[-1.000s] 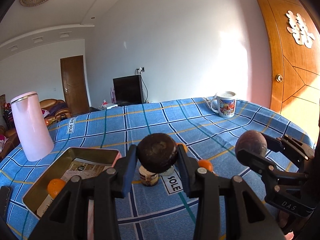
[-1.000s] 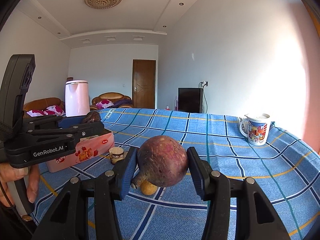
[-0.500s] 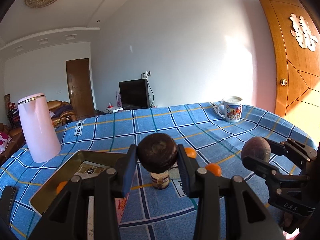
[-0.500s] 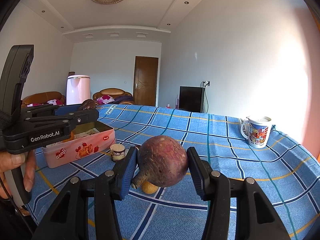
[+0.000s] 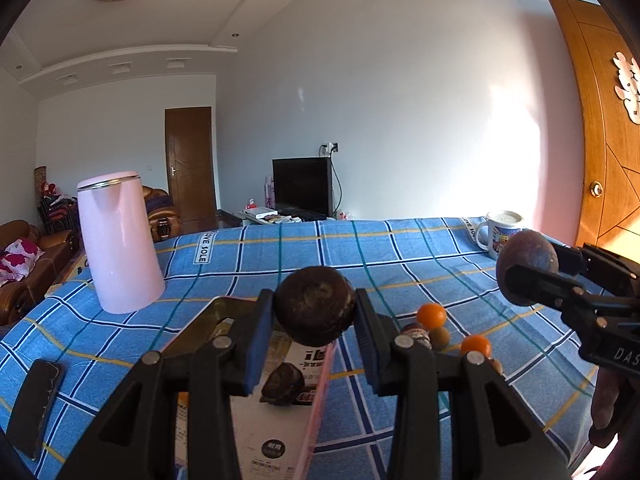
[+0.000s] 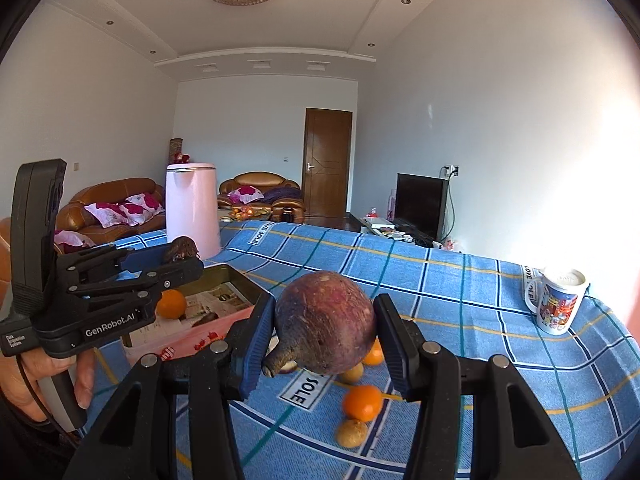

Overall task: Organize fruits
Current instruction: 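Carry the beet and dark fruit into the pink tin and open both tools, then grasp the round cork-lidded jar with the left tool while the right tool grasps a brown kiwi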

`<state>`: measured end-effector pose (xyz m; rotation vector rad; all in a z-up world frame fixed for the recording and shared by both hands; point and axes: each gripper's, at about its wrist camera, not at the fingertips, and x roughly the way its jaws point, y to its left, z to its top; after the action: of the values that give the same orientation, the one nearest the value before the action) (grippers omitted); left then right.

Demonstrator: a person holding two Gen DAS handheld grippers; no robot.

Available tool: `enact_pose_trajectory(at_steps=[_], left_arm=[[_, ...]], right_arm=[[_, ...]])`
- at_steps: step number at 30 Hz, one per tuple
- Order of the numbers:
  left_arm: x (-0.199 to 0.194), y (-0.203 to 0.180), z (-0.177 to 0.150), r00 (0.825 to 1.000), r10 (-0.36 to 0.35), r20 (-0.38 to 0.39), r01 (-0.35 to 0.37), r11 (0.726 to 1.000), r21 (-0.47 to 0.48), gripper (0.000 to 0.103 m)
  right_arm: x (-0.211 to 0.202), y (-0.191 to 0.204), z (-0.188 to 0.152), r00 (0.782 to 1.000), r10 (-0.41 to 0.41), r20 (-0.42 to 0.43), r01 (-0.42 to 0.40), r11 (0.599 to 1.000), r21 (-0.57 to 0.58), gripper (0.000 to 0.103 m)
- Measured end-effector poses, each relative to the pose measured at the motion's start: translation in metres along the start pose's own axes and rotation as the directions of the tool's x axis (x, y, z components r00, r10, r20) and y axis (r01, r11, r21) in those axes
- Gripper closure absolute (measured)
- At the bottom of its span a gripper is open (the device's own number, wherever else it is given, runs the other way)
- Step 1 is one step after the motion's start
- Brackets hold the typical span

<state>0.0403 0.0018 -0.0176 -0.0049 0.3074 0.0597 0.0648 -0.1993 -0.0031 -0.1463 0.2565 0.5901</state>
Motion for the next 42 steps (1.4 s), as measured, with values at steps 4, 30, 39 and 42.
enact_pose_trajectory(at_steps=[4,30,39,42], left_arm=[[0.003,0.032,0.001,0.997,0.075,-0.025,-0.075,0.997,-0.028,0.062],[0.039,0.106,-0.036,0.958,0.122,-0.260,-0.152,0.984,-0.097,0.061],[0.031,0.100,-0.030,0.960,0.155,-0.234,-0.178,0.980,-0.084,0.041],[0.026,0.093,-0.025,0.968,0.130,-0.215,-0.153,0.984,-0.092,0.040]], right_arm=[[0.019,0.020,0.020,0.996,0.082,-0.019,-0.082,0.997,-0.014,0.050],[0.152,0.136,-0.012,0.886,0.269,-0.379,-0.320,0.944,-0.078,0.050],[0.144,0.130,-0.012,0.888,0.278,-0.367,-0.319,0.946,-0.056,0.039],[0.128,0.115,-0.011,0.905,0.255,-0.341,-0.284,0.958,-0.036,0.039]])
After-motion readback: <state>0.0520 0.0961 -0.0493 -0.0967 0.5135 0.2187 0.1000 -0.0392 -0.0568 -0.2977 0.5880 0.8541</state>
